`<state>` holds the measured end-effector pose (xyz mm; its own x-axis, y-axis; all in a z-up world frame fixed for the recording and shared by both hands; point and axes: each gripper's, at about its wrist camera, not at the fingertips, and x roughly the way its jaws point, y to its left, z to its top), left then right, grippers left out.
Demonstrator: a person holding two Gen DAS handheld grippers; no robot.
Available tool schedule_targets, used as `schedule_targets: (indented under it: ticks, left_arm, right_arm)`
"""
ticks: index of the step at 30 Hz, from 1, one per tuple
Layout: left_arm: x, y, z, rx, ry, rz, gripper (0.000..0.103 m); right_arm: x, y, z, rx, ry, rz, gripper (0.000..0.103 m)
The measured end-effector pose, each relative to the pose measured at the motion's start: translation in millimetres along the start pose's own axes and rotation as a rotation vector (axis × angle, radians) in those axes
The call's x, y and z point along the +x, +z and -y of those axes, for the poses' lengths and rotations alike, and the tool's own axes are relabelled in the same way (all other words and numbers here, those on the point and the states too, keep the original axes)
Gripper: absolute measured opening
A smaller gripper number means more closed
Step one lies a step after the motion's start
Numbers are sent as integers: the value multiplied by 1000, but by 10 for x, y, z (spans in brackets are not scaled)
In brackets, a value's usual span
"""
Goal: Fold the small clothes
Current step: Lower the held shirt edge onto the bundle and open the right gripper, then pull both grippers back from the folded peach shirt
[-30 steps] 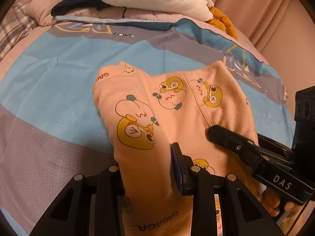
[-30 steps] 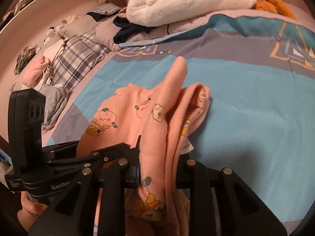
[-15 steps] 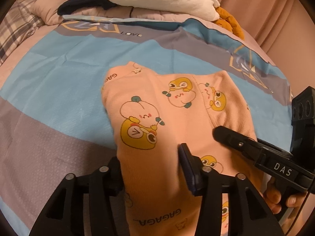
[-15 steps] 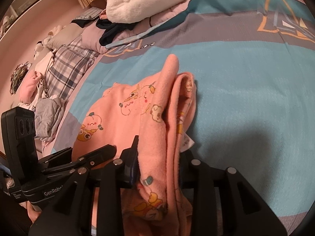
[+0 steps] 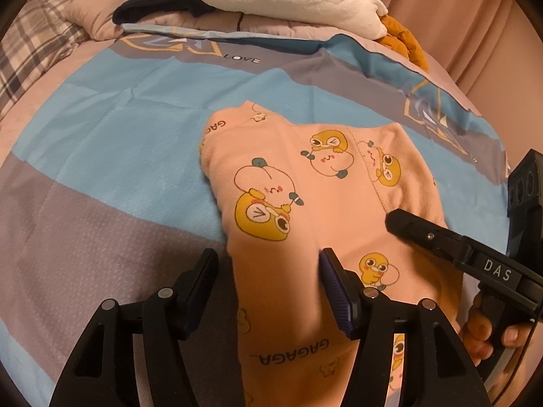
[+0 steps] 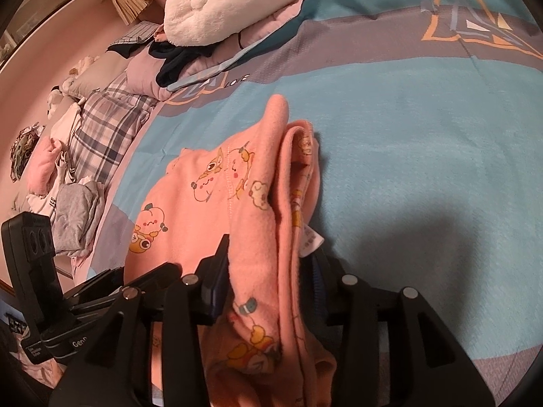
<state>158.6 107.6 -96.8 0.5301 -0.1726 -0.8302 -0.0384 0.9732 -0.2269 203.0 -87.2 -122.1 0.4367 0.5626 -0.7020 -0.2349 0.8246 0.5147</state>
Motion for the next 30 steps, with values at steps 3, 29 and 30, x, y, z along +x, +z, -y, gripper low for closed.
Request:
schedule_targets:
  ticks: [3, 29, 30]
  left_arm:
    - [-29, -27, -5, 8, 10, 3, 61]
    - [-231, -268, -47, 6, 73, 1, 62]
    - [-237, -279, -37, 8, 77, 3, 62]
  right_arm:
    - [-26, -8, 4, 4, -7, 1, 42]
    - [-540, -128, -350, -223, -90, 144, 37]
    - [-551, -144, -390, -239, -77, 145, 33]
